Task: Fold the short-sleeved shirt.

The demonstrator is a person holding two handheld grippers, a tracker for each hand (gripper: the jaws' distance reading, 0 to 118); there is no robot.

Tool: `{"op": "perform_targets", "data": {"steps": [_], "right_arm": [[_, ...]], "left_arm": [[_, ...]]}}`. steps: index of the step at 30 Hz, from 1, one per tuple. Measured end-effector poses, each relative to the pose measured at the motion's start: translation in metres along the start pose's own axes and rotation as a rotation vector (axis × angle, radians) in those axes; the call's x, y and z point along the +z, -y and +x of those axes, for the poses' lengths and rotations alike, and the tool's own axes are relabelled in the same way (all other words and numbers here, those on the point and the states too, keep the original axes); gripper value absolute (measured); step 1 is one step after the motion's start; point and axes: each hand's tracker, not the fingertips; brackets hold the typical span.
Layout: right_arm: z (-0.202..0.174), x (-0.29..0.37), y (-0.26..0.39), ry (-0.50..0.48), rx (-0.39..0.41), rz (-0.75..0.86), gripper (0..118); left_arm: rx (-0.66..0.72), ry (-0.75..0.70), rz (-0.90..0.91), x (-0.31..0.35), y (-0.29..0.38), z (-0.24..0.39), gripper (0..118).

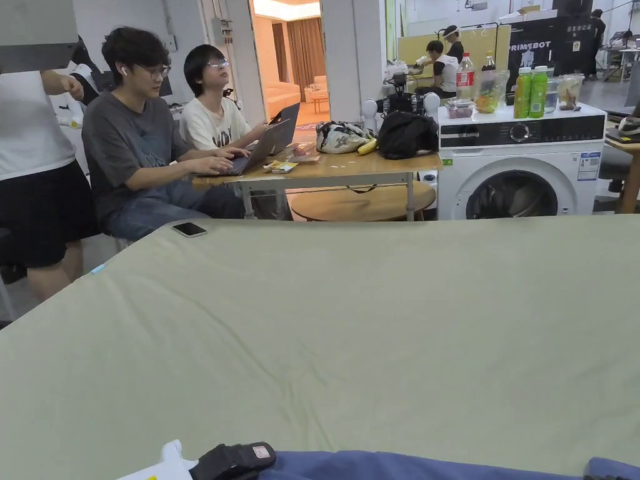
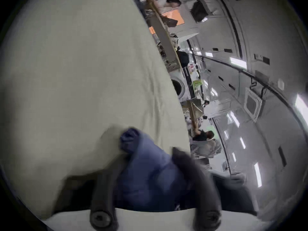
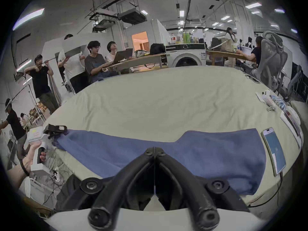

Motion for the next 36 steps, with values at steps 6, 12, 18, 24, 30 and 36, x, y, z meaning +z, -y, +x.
{"op": "perform_targets", "data": {"steps": [6, 12, 18, 24, 30, 36], "right_arm": [[0.008, -0.001, 0.001, -0.012, -0.025, -0.011, 0], [0.013, 0.005, -0.002, -0.023, -0.031, 0.006, 0], [0.013, 0.021, -0.012, -0.039, -0.055, 0.057, 0], [0.018, 0.038, -0.011, -0.029, -0.05, 0.078, 0], [0.04, 0.05, 0.004, 0.03, -0.086, 0.061, 0], [0.048, 0.047, 0.012, 0.001, -0.176, 0.055, 0]], "left_arm": [[0.016, -0.002, 0.155, 0.022, 0.003, 0.014, 7], [-0.339, -0.167, 0.271, 0.077, -0.033, 0.094, 7], [-0.668, -0.164, 0.118, 0.024, 0.008, 0.172, 7], [-0.854, -0.214, -0.242, -0.121, 0.108, 0.17, 15], [-0.832, 0.012, -0.478, -0.158, 0.143, 0.169, 55], [-0.691, 0.062, -0.222, -0.112, 0.112, 0.171, 5]]}}
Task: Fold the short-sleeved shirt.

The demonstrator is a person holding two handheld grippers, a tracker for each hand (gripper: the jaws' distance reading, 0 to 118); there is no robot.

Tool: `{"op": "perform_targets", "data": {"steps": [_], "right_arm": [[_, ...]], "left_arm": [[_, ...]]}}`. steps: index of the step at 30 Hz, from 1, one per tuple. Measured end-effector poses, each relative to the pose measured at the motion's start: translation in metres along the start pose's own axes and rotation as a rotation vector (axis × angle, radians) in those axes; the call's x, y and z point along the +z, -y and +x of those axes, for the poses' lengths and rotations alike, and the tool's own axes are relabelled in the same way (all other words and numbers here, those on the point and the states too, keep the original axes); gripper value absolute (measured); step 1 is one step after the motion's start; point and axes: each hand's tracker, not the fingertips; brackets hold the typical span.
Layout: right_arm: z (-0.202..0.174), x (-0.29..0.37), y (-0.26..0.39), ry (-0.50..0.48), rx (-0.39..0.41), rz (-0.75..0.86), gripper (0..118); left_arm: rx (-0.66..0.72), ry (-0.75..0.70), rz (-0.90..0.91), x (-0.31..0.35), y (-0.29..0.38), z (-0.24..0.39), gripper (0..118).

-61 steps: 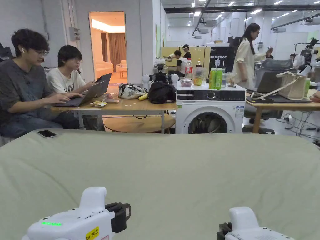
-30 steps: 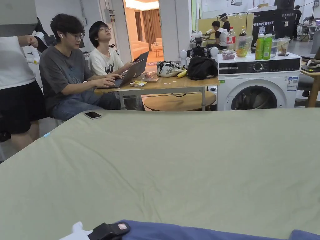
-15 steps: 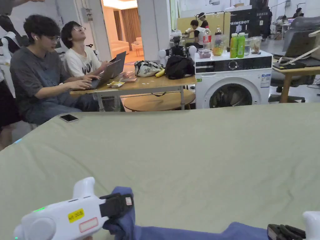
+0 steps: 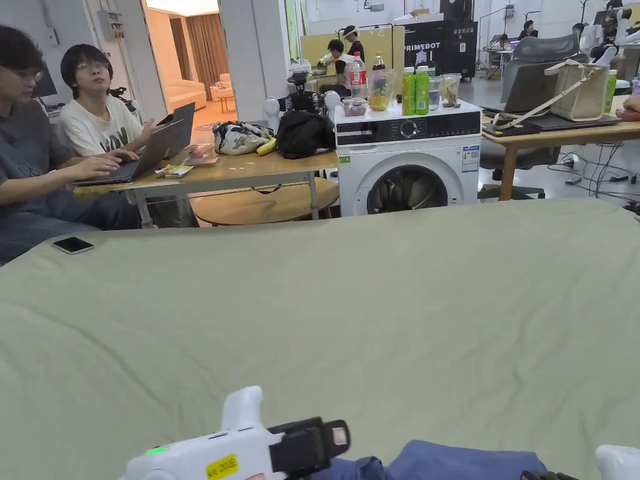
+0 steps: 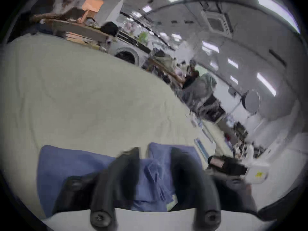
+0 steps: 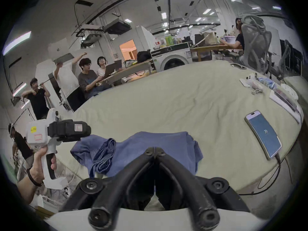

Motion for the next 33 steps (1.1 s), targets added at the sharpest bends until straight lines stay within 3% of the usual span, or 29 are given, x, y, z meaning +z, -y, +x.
{"op": "perform_targets", "data": {"steps": [3, 8, 9, 11, 13, 17, 21, 25, 26, 27, 28, 31, 33], "right_arm": [[-0.004, 0.001, 0.002, -0.005, 0.009, -0.002, 0], [-0.012, -0.001, 0.004, -0.019, 0.015, -0.015, 0], [-0.012, -0.001, 0.005, -0.019, 0.015, -0.021, 0], [-0.013, 0.0, 0.006, -0.018, 0.016, -0.033, 0], [-0.014, 0.001, 0.008, -0.013, 0.029, -0.043, 0], [-0.013, -0.004, 0.009, -0.013, 0.024, -0.058, 0], [-0.015, -0.012, 0.007, -0.041, 0.007, -0.065, 0], [-0.021, -0.016, 0.007, -0.062, 0.012, -0.072, 0], [-0.022, -0.015, 0.007, -0.066, 0.015, -0.072, 0], [-0.023, -0.014, 0.007, -0.066, 0.018, -0.073, 0], [-0.023, -0.014, 0.007, -0.063, 0.021, -0.075, 0], [-0.021, -0.012, 0.008, -0.051, 0.016, -0.078, 0], [-0.019, -0.009, 0.009, -0.041, 0.006, -0.078, 0]], "left_arm": [[0.05, -0.091, -0.017, -0.001, 0.01, -0.016, 5], [-0.019, -0.09, -0.265, -0.057, 0.052, -0.009, 7], [-0.048, -0.144, -0.294, -0.07, 0.061, -0.005, 19], [-0.035, -0.127, -0.265, -0.071, 0.059, -0.005, 54], [0.003, -0.083, -0.298, -0.058, 0.041, -0.01, 69], [0.108, 0.002, -0.091, 0.008, 0.018, -0.029, 69], [0.238, -0.098, 0.051, 0.068, 0.001, -0.068, 69], [0.451, -0.146, 0.095, 0.082, 0.015, -0.112, 68], [0.472, -0.142, 0.091, 0.078, 0.02, -0.118, 61], [0.503, -0.141, 0.093, 0.071, 0.024, -0.122, 45], [0.507, -0.128, 0.043, 0.059, 0.028, -0.123, 14], [0.539, 0.028, -0.009, 0.029, 0.041, -0.119, 12], [0.544, -0.031, -0.011, 0.02, 0.042, -0.109, 12]]}}
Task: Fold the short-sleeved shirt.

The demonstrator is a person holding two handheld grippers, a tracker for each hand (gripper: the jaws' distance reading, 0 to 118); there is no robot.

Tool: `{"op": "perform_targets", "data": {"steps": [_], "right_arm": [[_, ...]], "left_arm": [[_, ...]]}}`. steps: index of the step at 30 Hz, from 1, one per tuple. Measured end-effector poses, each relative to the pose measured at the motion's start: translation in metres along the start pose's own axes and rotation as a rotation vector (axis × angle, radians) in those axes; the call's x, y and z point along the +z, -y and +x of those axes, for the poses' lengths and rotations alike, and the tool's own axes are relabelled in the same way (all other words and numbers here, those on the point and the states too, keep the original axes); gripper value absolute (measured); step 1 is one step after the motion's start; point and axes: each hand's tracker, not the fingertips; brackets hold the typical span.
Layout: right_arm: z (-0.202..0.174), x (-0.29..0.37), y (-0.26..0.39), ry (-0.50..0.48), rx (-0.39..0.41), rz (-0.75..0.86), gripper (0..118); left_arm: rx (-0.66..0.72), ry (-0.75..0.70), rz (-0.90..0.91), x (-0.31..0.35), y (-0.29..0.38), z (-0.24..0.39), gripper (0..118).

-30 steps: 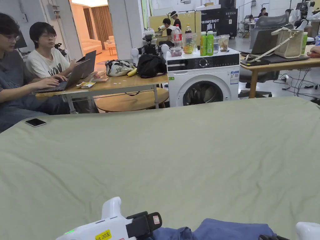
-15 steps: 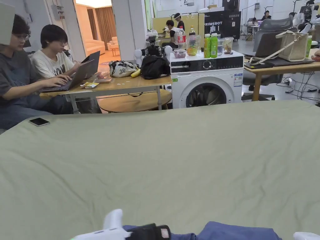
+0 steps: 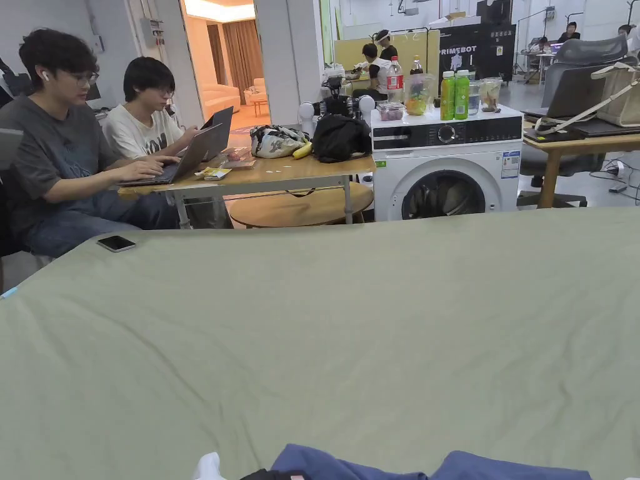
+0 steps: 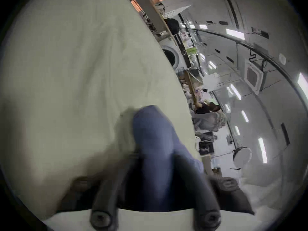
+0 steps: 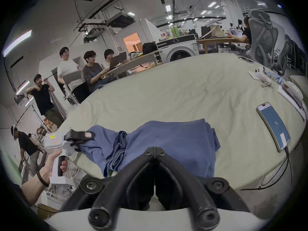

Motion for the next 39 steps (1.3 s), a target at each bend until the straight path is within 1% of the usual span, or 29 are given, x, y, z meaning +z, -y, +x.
{"op": "perform_targets", "data": {"steps": [1, 3, 4, 5, 7, 8, 9, 10, 11, 14, 17, 18, 19, 20, 21, 22, 23, 24, 25, 26, 27, 29, 31, 32, 33, 36, 37, 39], "right_arm": [[0.001, 0.001, 0.0, 0.002, -0.004, 0.001, 0], [0.003, 0.003, 0.0, 0.006, -0.005, 0.002, 0], [0.004, 0.004, 0.0, 0.009, -0.004, 0.004, 0], [0.005, 0.004, -0.001, 0.01, -0.004, 0.005, 0], [0.007, 0.002, -0.003, 0.004, -0.014, 0.006, 0], [0.008, 0.001, -0.004, -0.003, -0.021, 0.009, 0], [0.008, 0.001, -0.004, -0.007, -0.026, 0.012, 0], [0.007, 0.0, -0.005, -0.012, -0.029, 0.017, 0], [0.008, -0.001, -0.006, -0.015, -0.031, 0.021, 0], [0.006, -0.001, -0.008, -0.024, -0.036, 0.031, 0], [0.004, 0.004, -0.006, -0.03, -0.038, 0.041, 0], [0.004, 0.006, -0.005, -0.031, -0.036, 0.041, 0], [0.003, 0.01, -0.004, -0.028, -0.033, 0.044, 0], [0.005, 0.014, -0.002, -0.02, -0.032, 0.047, 0], [0.006, 0.017, 0.0, -0.014, -0.033, 0.049, 0], [0.009, 0.021, 0.001, -0.004, -0.036, 0.05, 0], [0.013, 0.024, 0.004, 0.007, -0.04, 0.054, 0], [0.017, 0.027, 0.006, 0.016, -0.045, 0.055, 0], [0.022, 0.029, 0.008, 0.023, -0.052, 0.054, 0], [0.028, 0.03, 0.01, 0.031, -0.061, 0.051, 0], [0.032, 0.03, 0.012, 0.041, -0.073, 0.048, 0], [0.042, 0.028, 0.016, 0.049, -0.098, 0.041, 0], [0.046, 0.027, 0.019, 0.026, -0.103, 0.034, 0], [0.045, 0.027, 0.02, 0.021, -0.098, 0.031, 0], [0.043, 0.026, 0.02, 0.018, -0.091, 0.031, 0], [0.036, 0.022, 0.019, 0.008, -0.088, 0.024, 0], [0.034, 0.02, 0.018, 0.004, -0.089, 0.02, 0], [0.03, 0.019, 0.017, 0.006, -0.075, 0.013, 0]], "left_arm": [[-0.04, -0.071, 0.043, 0.002, 0.001, 0.003, 12], [-0.095, -0.061, 0.056, 0.014, -0.001, 0.01, 12], [-0.117, -0.039, 0.091, 0.027, -0.002, 0.014, 12], [-0.117, -0.038, 0.097, 0.038, -0.006, 0.019, 12], [-0.154, -0.079, 0.179, 0.067, -0.017, 0.032, 12], [-0.219, -0.123, 0.221, 0.085, -0.021, 0.041, 12], [-0.313, -0.163, 0.266, 0.097, -0.023, 0.055, 12], [-0.393, -0.212, 0.272, 0.106, -0.022, 0.073, 12], [-0.467, -0.231, 0.285, 0.109, -0.018, 0.09, 12], [-0.603, -0.212, 0.223, 0.089, 0.002, 0.134, 12], [-0.736, -0.213, 0.109, 0.029, 0.034, 0.161, 15], [-0.775, -0.221, 0.066, 0.008, 0.044, 0.163, 21], [-0.823, -0.233, -0.004, -0.019, 0.055, 0.164, 33], [-0.849, -0.238, -0.055, -0.044, 0.065, 0.159, 51], [-0.849, -0.245, -0.084, -0.062, 0.073, 0.156, 61], [-0.842, -0.235, -0.114, -0.08, 0.08, 0.152, 64], [-0.838, -0.209, -0.134, -0.09, 0.084, 0.149, 64], [-0.827, -0.157, -0.131, -0.092, 0.085, 0.145, 64], [-0.793, -0.041, -0.139, -0.093, 0.084, 0.144, 64], [-0.758, 0.038, -0.149, -0.087, 0.081, 0.145, 59], [-0.741, 0.057, -0.124, -0.08, 0.079, 0.147, 46], [-0.738, 0.038, -0.07, -0.061, 0.068, 0.155, 13], [-0.692, -0.025, -0.012, -0.047, 0.057, 0.155, 12], [-0.645, -0.049, 0.018, -0.044, 0.051, 0.153, 12], [-0.614, -0.042, 0.037, -0.043, 0.049, 0.149, 12], [-0.594, -0.004, -0.062, -0.069, 0.057, 0.139, 9], [-0.61, -0.004, -0.121, -0.084, 0.068, 0.138, 9], [-0.688, -0.07, -0.231, -0.111, 0.089, 0.135, 9]]}}
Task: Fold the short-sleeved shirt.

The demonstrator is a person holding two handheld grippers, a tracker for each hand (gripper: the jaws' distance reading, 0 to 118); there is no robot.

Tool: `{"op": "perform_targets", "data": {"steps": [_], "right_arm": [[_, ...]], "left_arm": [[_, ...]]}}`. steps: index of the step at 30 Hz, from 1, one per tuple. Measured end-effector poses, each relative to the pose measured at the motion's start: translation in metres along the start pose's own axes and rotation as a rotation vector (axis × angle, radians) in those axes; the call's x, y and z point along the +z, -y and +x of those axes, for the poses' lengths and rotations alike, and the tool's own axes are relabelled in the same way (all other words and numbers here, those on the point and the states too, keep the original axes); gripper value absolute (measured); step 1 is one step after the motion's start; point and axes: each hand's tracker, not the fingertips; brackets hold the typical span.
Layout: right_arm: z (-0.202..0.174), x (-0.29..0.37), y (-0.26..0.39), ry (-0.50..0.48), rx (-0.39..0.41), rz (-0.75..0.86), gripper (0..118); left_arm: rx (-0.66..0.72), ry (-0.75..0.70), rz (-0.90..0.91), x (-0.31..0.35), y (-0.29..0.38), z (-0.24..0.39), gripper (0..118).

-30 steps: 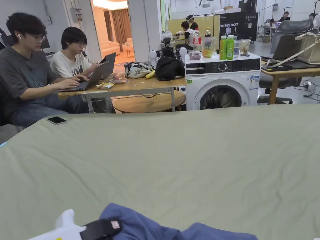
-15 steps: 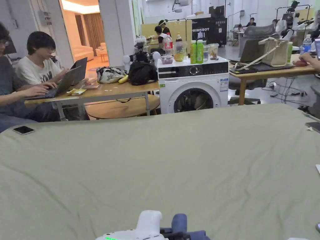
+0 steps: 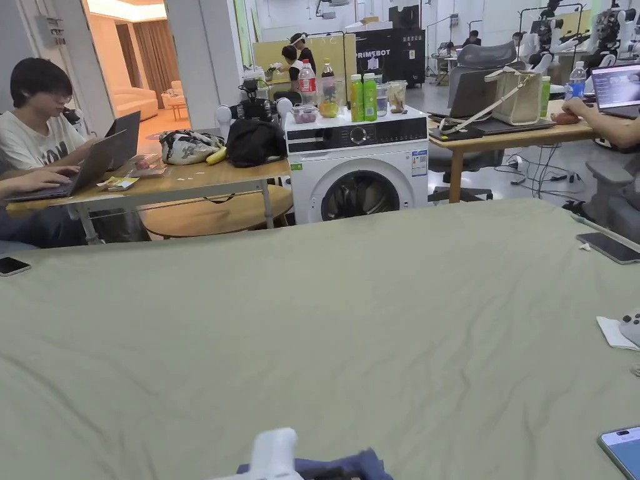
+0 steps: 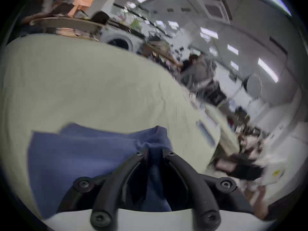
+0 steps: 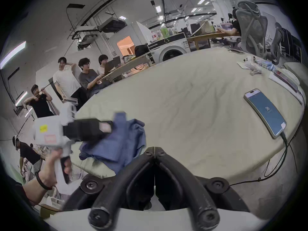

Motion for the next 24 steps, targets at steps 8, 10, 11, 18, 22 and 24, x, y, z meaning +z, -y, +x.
{"op": "perform_targets", "data": {"steps": [8, 10, 11, 18, 22, 24], "right_arm": [[-0.013, -0.002, 0.017, -0.011, 0.019, -0.053, 0], [-0.021, -0.007, 0.018, -0.02, 0.037, -0.064, 0], [-0.026, -0.008, 0.016, -0.031, 0.048, -0.062, 0], [-0.065, -0.049, -0.022, -0.155, 0.125, -0.077, 0], [-0.078, -0.1, -0.03, -0.079, 0.199, -0.164, 0], [-0.073, -0.132, -0.018, 0.007, 0.238, -0.304, 0]], "left_arm": [[-0.074, -0.075, -0.046, -0.016, 0.001, 0.009, 26], [0.01, -0.048, -0.03, -0.009, -0.004, 0.006, 57], [0.058, -0.035, 0.001, -0.001, -0.006, 0.005, 68], [0.063, -0.054, 0.181, 0.095, -0.02, -0.016, 69], [0.205, -0.103, 0.237, 0.133, -0.01, -0.058, 69], [0.281, -0.111, 0.232, 0.14, -0.003, -0.076, 69]]}}
